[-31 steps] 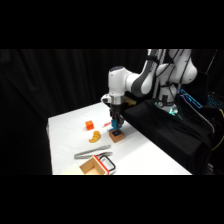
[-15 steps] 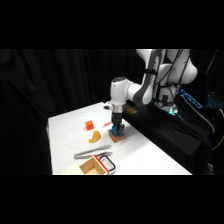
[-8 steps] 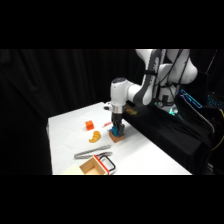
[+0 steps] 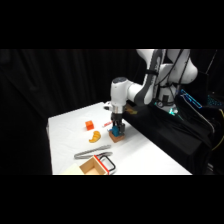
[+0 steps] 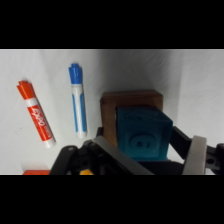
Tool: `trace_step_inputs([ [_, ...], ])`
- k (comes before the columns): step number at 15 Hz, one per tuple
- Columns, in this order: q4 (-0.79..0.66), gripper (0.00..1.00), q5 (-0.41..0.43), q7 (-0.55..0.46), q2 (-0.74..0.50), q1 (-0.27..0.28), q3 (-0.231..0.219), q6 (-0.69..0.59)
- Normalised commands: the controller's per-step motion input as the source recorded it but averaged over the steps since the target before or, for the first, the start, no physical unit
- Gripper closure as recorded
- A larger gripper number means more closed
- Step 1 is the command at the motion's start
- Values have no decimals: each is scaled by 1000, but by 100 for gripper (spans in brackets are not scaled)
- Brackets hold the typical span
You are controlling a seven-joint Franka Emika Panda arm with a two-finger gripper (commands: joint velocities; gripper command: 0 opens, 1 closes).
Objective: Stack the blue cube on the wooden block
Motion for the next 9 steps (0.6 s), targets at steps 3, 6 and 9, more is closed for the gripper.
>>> trace_step_inputs([
  [3, -30, 0, -223, 170, -329, 98, -105, -312],
  [6, -10, 0, -87, 57, -356, -2, 29, -348],
  [9, 57, 0, 197, -204, -353, -97, 160, -441],
])
